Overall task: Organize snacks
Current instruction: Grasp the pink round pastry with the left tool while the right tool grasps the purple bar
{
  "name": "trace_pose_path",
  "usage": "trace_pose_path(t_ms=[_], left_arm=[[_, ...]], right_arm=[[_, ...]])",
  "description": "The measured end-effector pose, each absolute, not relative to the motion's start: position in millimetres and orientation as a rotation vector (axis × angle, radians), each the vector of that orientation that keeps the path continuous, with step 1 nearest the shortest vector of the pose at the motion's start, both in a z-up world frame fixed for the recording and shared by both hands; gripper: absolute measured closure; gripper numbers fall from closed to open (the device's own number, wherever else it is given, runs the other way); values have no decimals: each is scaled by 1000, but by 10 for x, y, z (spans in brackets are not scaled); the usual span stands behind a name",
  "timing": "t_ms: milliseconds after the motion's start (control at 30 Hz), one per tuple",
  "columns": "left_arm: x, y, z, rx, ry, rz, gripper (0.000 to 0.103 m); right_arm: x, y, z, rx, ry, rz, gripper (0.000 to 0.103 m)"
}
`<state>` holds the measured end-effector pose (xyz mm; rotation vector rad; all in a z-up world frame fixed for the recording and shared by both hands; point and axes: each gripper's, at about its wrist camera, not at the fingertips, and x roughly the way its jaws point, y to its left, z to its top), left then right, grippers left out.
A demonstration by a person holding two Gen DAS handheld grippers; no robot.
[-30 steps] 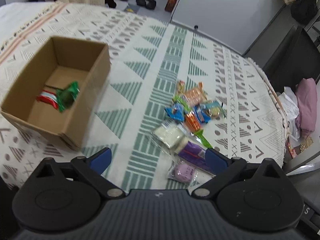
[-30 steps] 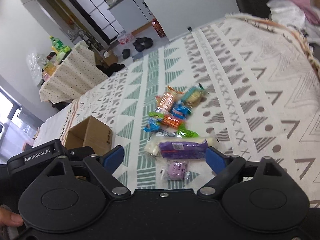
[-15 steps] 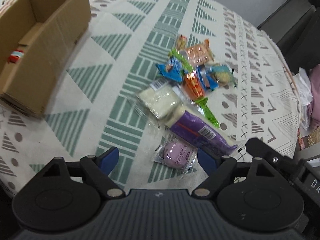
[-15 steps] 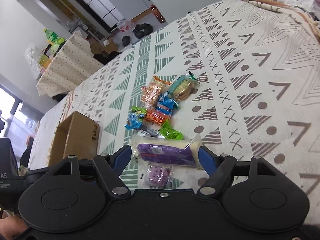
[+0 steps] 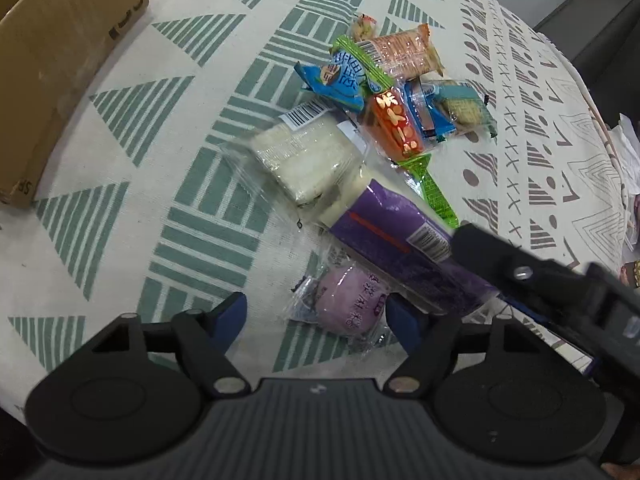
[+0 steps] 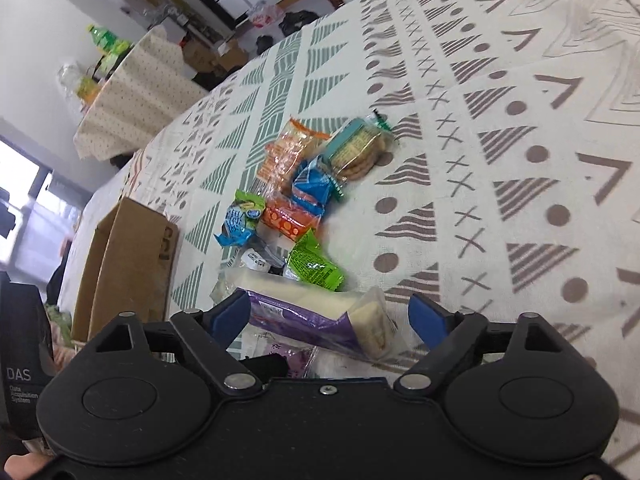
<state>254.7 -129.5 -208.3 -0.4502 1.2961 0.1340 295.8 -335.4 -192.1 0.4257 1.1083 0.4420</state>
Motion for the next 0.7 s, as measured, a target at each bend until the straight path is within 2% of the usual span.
trace_pose_path(t_ms=[67,100,133,167,200,267,333,700], left_arm=[[2548,-1330,-2067,-412,1288,123,38],[2535,-1338,-2056,-403,1274,115,47],[2523,-1330,-2048,-410,1266,106,58],[2523,-1320,-2046,-416,1268,94,61],[2518,-1313,-2038,-417,1271,84,68],[2507,-1301,-2017,-404,1280,72,69],[2480,-1272,-1981,-392,1286,74,71],[2206,-973,-1498,-440,1193,66,71]], right_arm=[[2976,-3308,-1961,407,1117,462,17],[2983,-3280,-1987,394,1133,466,18],[2991,-3250,-2017,378,1156,460,25],[2984,-3231,-2043,363,1178,450,35],[2973,-3232,-2054,371,1184,447,39],[2942,-3240,-2052,380,1190,446,56],[2897,-3258,-2053,400,1202,434,62],[2593,-3352,-1718,526,1146,335,72]])
